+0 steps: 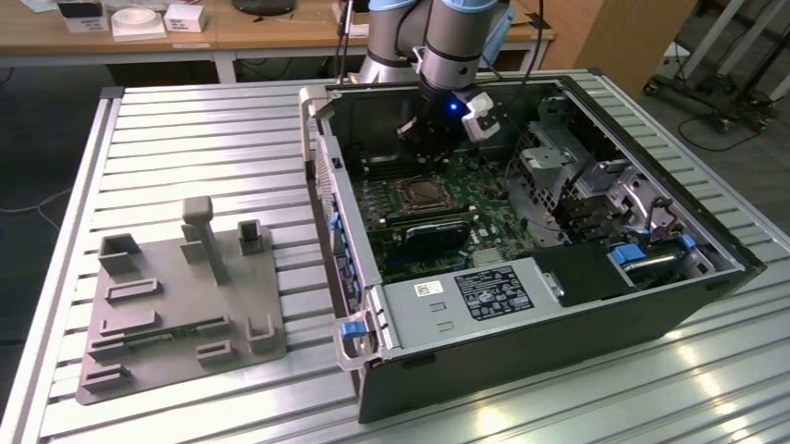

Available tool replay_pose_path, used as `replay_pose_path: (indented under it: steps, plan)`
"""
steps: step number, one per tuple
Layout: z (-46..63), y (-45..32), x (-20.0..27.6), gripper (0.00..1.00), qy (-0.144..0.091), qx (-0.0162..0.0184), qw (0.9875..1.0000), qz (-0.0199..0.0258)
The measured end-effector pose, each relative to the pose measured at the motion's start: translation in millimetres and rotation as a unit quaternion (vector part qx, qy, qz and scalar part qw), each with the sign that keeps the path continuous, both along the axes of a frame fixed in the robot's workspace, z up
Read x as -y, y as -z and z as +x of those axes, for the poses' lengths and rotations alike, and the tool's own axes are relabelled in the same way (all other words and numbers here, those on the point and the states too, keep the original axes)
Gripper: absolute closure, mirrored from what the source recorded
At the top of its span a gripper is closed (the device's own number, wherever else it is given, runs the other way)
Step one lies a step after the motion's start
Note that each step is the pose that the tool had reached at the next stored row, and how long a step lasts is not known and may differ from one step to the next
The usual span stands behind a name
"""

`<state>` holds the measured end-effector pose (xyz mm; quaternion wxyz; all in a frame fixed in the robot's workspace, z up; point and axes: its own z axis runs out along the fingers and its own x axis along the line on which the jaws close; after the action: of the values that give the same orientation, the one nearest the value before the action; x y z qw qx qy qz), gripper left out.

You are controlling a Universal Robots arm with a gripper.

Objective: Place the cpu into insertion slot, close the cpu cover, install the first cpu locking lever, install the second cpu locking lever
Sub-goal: 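Install the first cpu locking lever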

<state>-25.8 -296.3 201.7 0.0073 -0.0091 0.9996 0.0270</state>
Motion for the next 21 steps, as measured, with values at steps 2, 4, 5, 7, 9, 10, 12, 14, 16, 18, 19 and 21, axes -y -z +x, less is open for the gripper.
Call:
replay_pose_path:
  steps: [2,4,5,7,9,10,12,14,16,18,19,21]
  plan:
    - [0.0,-0.2,0.5,0.89,0.0,-0.0002,1.0,-0.0003]
    - [0.0,-0.1,1.6,0.89,0.0,-0.0001,1.0,-0.0002]
    - [0.0,-0.1,2.3,0.89,0.0,-0.0001,1.0,-0.0002]
    - [0.0,0.0,3.8,0.89,0.0,-0.0002,1.0,-0.0007]
    - [0.0,0.0,4.9,0.89,0.0,-0.0002,1.0,-0.0013]
    - [0.0,0.0,5.4,0.89,0.0,-0.0003,1.0,-0.0018]
    - [0.0,0.0,5.7,0.89,0.0,-0.0004,1.0,-0.003]
    - [0.1,0.0,5.7,0.89,0.0,-0.0005,1.0,-0.0033]
    - [0.2,0.1,5.7,0.89,0.0,-0.0008,1.0,-0.0041]
    - [0.4,0.2,5.7,0.89,0.0,-0.001,1.0,-0.0061]
    - [0.4,0.2,5.8,0.89,0.0,-0.0012,1.0,-0.0069]
    - [0.5,0.3,5.7,0.89,0.0,-0.0016,1.0,-0.0081]
